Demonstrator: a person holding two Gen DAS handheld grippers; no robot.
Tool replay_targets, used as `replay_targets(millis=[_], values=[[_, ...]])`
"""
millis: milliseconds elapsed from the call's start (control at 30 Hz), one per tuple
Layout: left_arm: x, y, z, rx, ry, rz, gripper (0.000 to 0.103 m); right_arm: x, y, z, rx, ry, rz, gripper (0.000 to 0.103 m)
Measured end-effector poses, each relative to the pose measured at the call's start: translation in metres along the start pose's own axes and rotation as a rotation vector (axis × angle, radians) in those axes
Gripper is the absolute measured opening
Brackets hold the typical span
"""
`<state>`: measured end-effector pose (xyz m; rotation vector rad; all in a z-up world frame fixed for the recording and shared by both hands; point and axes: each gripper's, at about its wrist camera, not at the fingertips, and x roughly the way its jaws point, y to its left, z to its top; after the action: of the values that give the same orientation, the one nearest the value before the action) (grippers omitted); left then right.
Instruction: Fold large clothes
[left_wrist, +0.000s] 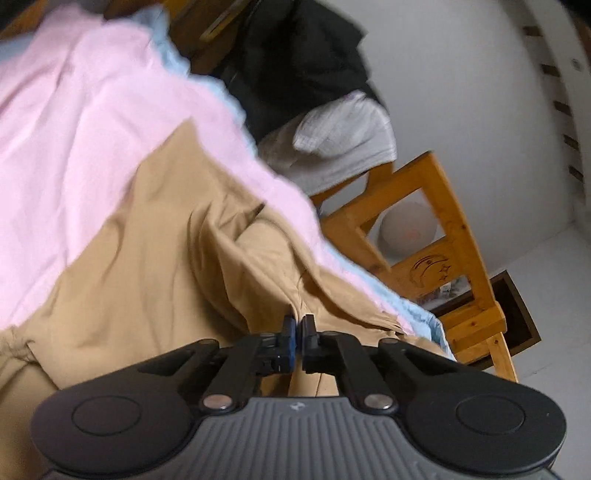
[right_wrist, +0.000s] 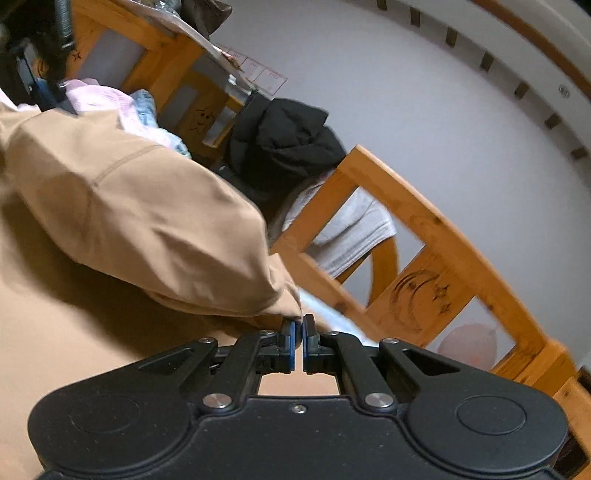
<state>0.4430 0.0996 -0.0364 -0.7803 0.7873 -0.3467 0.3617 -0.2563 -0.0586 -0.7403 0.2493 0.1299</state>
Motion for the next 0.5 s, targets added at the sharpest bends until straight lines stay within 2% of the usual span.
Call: replay_targets(millis=[67,133,167,200,233,267,333,400,500], values=[[-0.001,-0.006,-0.009,0.052,0.009,0.003,0.001,0.009,-0.003,0.000,-0.009,-0.005,-0.024,0.003],[0.007,-0.006,-0.021,0.104,0.078,0.032,0.002,0.023,-0.005,-0.004,-0.026,0.061,0.003,0.007],[0.011,-0.004,-0.027,0.126,0.112,0.041,0.002,0.026,-0.010,-0.007,-0.009,0.090,0.029,0.011],[0.010,-0.003,-0.030,0.144,0.136,0.040,0.005,0.025,-0.016,-0.011,0.018,0.117,0.052,0.023],[0.010,-0.002,-0.032,0.164,0.149,0.045,0.012,0.023,-0.022,-0.014,0.049,0.147,0.075,0.034],[0.006,0.000,-0.033,0.180,0.151,0.045,0.018,0.018,-0.030,-0.017,0.096,0.173,0.107,0.037],[0.000,0.005,-0.030,0.193,0.157,0.042,0.049,0.007,-0.046,-0.020,0.192,0.216,0.160,0.048],[-0.011,0.012,-0.024,0.190,0.132,0.050,0.055,0.001,-0.063,-0.022,0.294,0.273,0.194,0.048],[-0.021,0.022,-0.008,0.145,0.075,0.053,0.055,-0.001,-0.092,-0.029,0.547,0.346,0.243,0.051]])
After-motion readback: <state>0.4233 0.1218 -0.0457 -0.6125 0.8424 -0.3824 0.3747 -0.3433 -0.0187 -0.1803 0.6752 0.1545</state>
